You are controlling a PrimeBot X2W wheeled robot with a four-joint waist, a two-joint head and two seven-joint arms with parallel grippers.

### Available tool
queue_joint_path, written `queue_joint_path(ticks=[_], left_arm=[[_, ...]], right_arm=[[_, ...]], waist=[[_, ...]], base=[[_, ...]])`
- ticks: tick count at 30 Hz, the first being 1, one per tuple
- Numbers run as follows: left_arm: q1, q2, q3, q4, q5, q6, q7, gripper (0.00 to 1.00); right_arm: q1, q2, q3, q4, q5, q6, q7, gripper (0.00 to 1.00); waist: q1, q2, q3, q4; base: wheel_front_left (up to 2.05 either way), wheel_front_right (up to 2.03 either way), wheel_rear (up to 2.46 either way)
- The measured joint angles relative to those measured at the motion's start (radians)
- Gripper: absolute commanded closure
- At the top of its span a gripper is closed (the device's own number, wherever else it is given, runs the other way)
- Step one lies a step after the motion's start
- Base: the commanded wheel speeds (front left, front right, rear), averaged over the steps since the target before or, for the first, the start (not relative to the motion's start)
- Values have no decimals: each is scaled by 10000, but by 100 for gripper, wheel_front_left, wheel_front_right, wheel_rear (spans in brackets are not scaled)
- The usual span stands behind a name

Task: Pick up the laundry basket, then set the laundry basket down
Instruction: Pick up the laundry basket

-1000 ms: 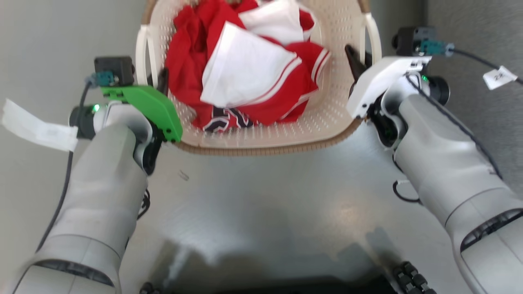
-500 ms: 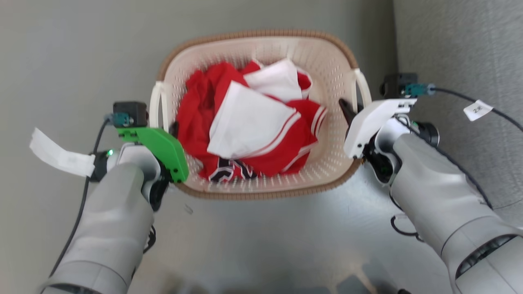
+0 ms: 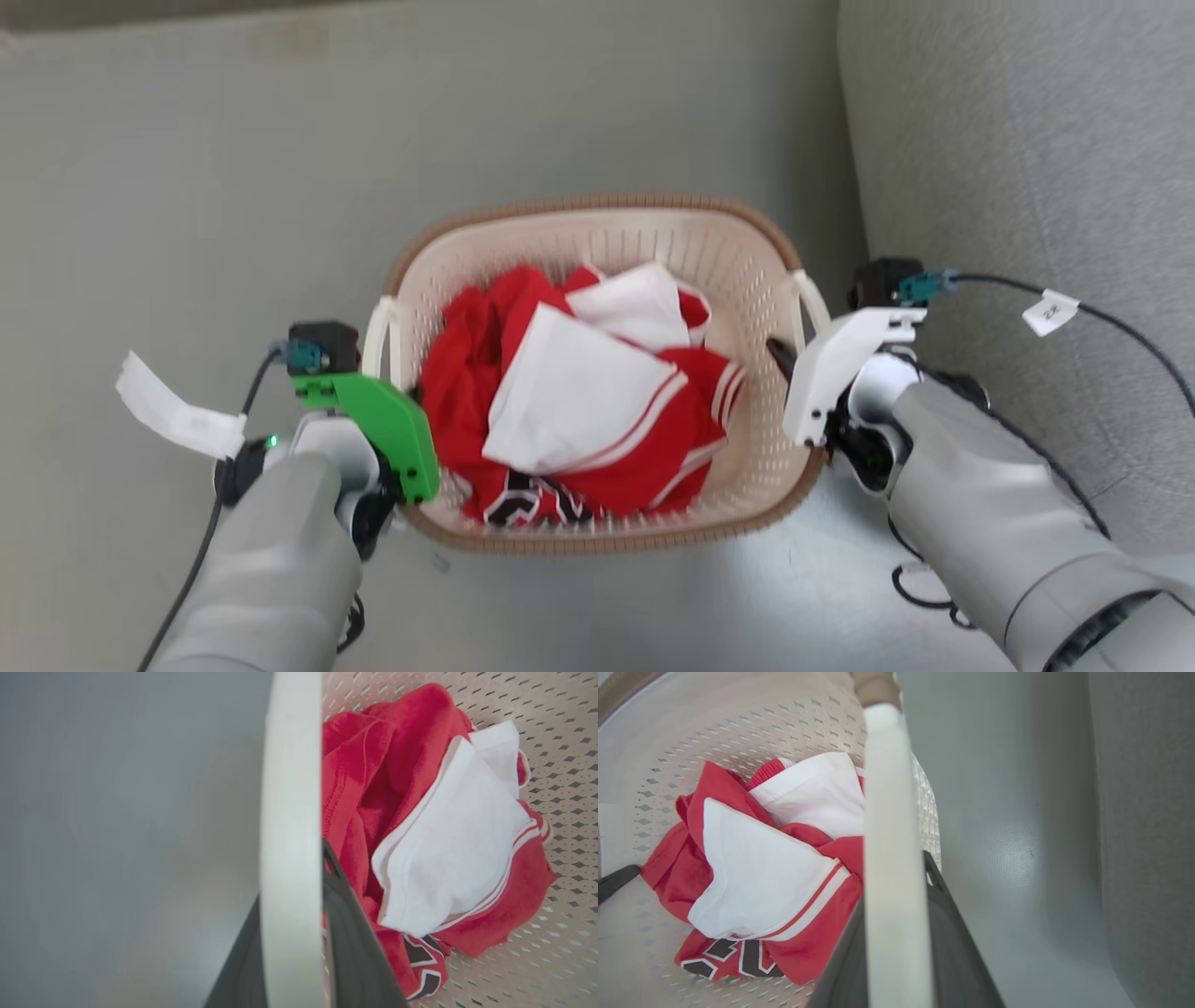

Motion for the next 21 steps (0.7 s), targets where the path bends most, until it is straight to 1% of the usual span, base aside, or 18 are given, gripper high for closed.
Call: queue_joint_path(ticks=[4,17,21], left_arm=[[319,-23,-56,123,-224,0,353,100],[1356,-44,-182,299,-556,-2,980,100],[1690,-44,-180,320,-871,-2,1218,100]], right_arm=[[305,17,140,31,184,0,407,100],[1436,31,485,-31,738,0,1283,100],[1768,31,594,-48,947,0,1561,100]], waist=[[0,0,-524,-34],[0,0,-2218,-139],[0,0,-2811,-168]], base=[[0,0,0],[0,0,0],[0,0,0]])
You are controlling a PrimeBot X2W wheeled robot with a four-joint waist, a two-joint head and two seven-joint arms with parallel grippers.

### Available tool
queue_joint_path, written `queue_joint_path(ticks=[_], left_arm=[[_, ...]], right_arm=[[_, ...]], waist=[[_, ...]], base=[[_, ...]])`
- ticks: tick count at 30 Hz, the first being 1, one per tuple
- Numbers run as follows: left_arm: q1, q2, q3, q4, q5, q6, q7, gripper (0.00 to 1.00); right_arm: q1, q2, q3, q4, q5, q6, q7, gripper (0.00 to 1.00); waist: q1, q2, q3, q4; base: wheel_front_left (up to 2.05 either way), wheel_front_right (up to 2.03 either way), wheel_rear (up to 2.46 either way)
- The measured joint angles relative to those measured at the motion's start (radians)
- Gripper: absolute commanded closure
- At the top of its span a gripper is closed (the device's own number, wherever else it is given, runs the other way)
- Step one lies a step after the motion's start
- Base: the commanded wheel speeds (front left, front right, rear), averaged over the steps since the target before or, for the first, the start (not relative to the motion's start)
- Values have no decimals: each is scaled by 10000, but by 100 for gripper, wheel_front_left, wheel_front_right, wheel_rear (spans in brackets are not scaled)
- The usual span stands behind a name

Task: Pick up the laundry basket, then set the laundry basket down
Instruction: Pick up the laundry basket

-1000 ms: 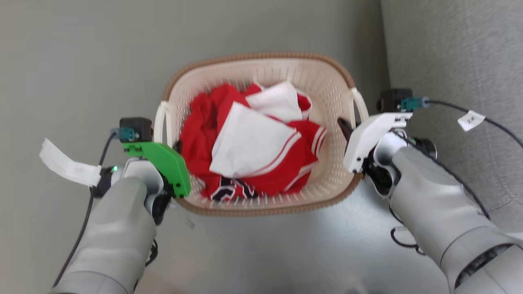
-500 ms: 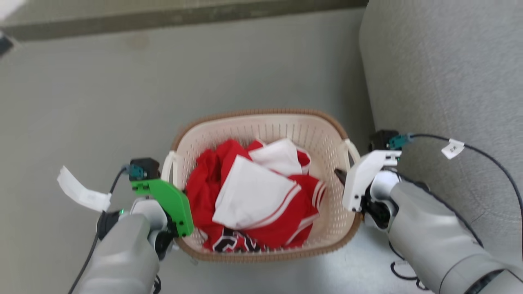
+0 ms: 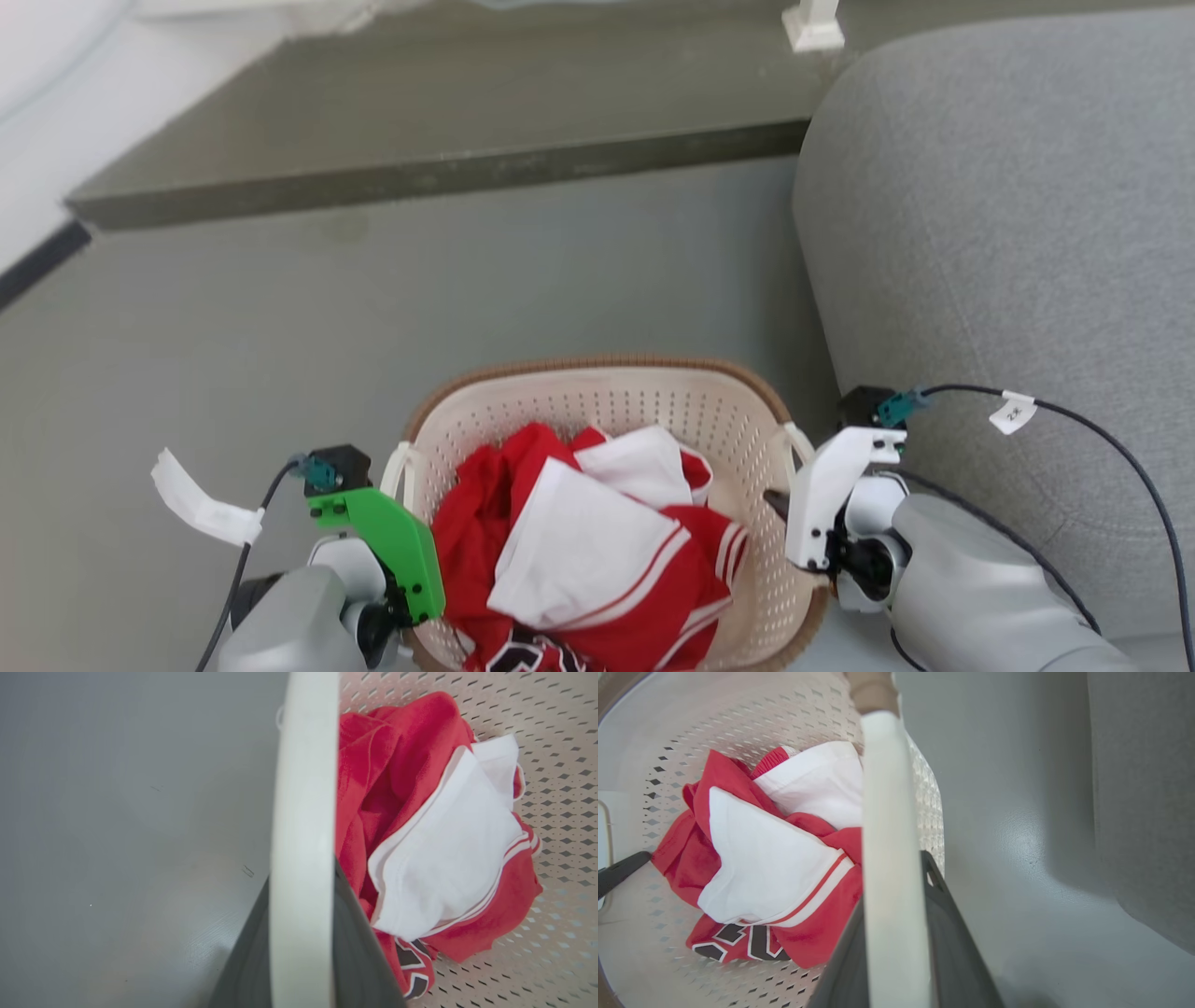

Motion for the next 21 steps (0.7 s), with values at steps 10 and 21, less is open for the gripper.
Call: queue_joint_path(ticks=[10,21], left_arm=[[240,12,-81,-44,-190,0,456,100],[350,42,-121,-182,-288,0,623,100]], right_arm=[[253,-42,146,-40,180,0,437,100],[260,-98,301,-125,247,-2,633,100]], waist=[[0,0,-568,-54],[0,0,-635,-82]], base=[[0,0,0],[0,0,0]])
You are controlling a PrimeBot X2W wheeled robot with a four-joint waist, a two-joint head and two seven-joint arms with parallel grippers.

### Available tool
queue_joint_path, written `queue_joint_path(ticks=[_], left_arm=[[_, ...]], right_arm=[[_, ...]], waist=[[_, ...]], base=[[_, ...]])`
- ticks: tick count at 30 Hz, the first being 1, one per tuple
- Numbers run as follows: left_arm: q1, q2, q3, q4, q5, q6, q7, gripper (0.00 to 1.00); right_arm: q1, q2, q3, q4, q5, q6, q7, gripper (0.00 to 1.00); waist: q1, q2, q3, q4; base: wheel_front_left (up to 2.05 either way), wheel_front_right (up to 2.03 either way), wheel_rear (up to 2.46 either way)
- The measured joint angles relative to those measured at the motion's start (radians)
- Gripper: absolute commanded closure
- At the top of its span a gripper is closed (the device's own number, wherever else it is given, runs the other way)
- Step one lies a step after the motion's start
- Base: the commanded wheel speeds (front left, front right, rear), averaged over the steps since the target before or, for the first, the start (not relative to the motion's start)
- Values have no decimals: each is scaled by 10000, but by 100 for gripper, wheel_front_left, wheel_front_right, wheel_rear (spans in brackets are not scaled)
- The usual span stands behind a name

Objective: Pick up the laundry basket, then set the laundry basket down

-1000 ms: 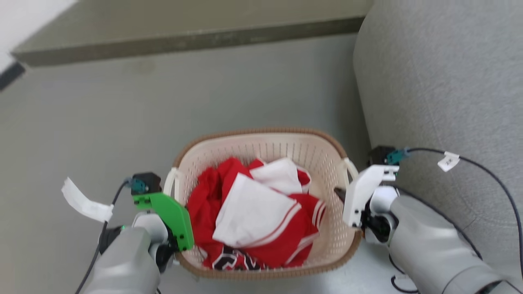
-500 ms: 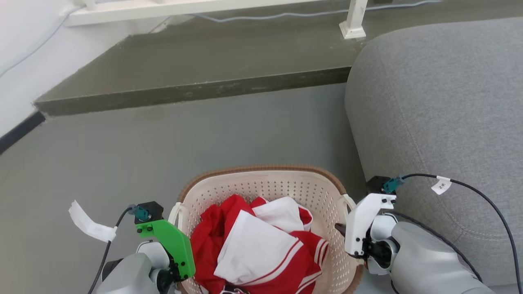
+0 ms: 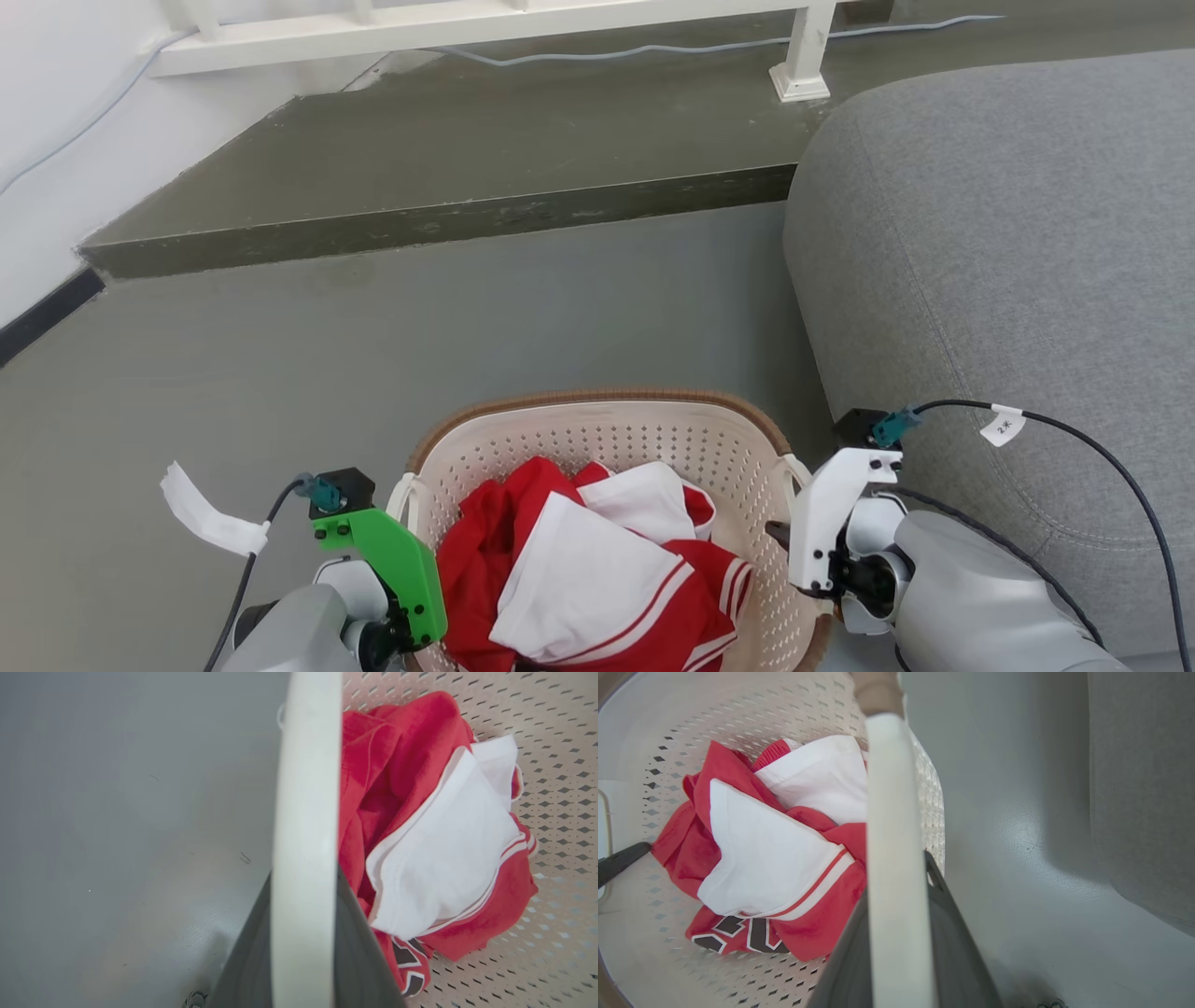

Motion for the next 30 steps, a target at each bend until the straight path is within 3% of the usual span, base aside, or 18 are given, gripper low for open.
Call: queue_joint_path(ticks=[30], left_arm=[[9,65,-94,-169,-238,4,-4,100]], right_arm=[[-36,-71,190,-88,174,-2,81,100]], waist=[[1,0,238,-38]], base=[[0,0,0]])
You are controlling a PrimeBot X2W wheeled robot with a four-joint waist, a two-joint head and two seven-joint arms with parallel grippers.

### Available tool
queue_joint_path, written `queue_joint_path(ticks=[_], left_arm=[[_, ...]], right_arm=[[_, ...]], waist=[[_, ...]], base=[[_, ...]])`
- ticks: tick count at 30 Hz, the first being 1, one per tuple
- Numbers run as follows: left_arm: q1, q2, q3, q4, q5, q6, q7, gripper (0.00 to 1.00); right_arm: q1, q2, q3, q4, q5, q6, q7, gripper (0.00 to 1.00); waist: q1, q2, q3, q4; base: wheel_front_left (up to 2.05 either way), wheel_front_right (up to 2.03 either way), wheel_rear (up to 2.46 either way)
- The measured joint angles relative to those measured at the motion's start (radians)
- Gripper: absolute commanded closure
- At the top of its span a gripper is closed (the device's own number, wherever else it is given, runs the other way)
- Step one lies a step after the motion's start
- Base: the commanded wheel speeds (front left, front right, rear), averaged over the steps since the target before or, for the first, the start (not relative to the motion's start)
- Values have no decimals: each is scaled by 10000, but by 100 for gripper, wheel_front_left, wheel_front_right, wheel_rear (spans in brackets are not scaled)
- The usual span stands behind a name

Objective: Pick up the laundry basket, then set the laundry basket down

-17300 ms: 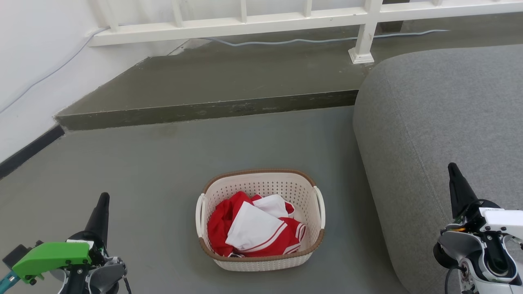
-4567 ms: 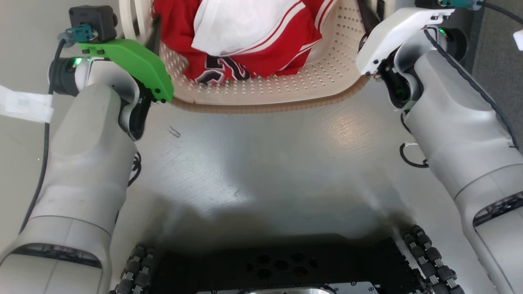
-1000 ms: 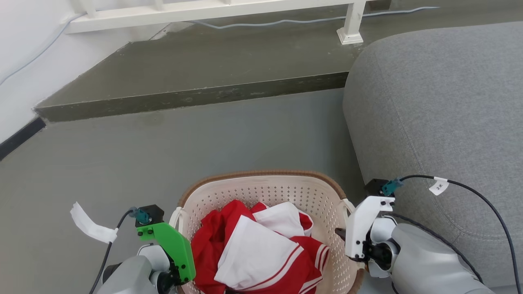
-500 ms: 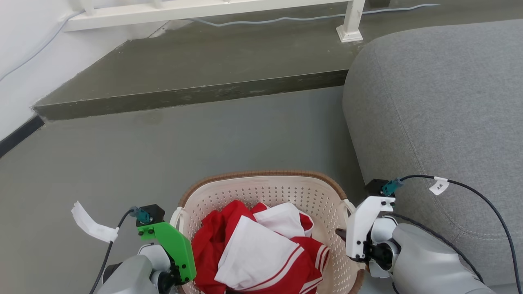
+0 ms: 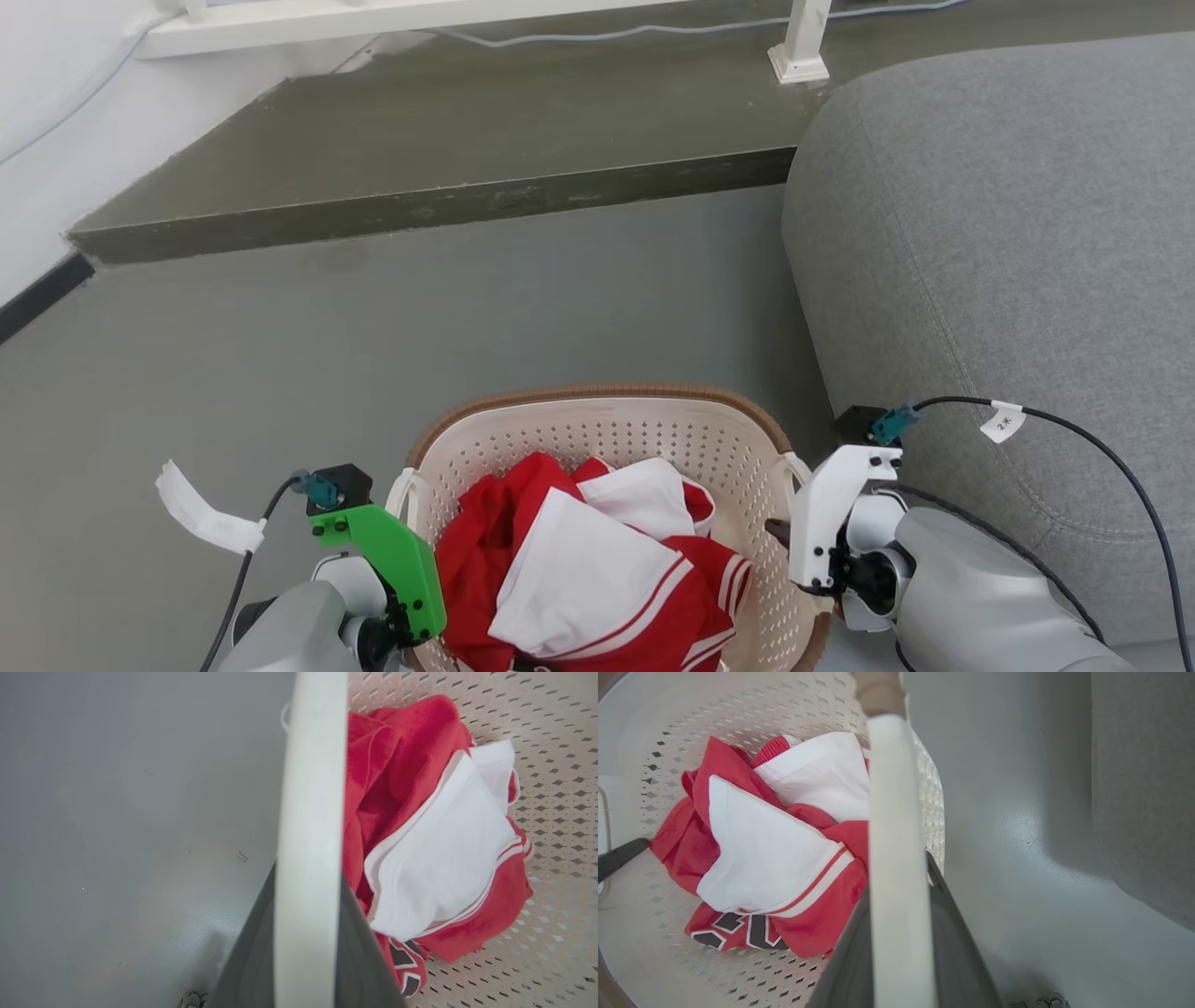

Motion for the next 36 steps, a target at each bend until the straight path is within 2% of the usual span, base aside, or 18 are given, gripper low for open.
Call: queue_joint_path(ticks=[19,36], left_arm=[[-312,58,0,-230,12,96,-470,100],[-1392,337,-58,-500,339,242,-805,100]], right_arm=[[-529,-40,117,-127,25,-73,-318,100],[-1644,-65,29,-336,21,-125,-842,100]], waist=[[0,0,734,-90],[1,0,2333,-84]], base=[[0,0,0],[0,0,0]])
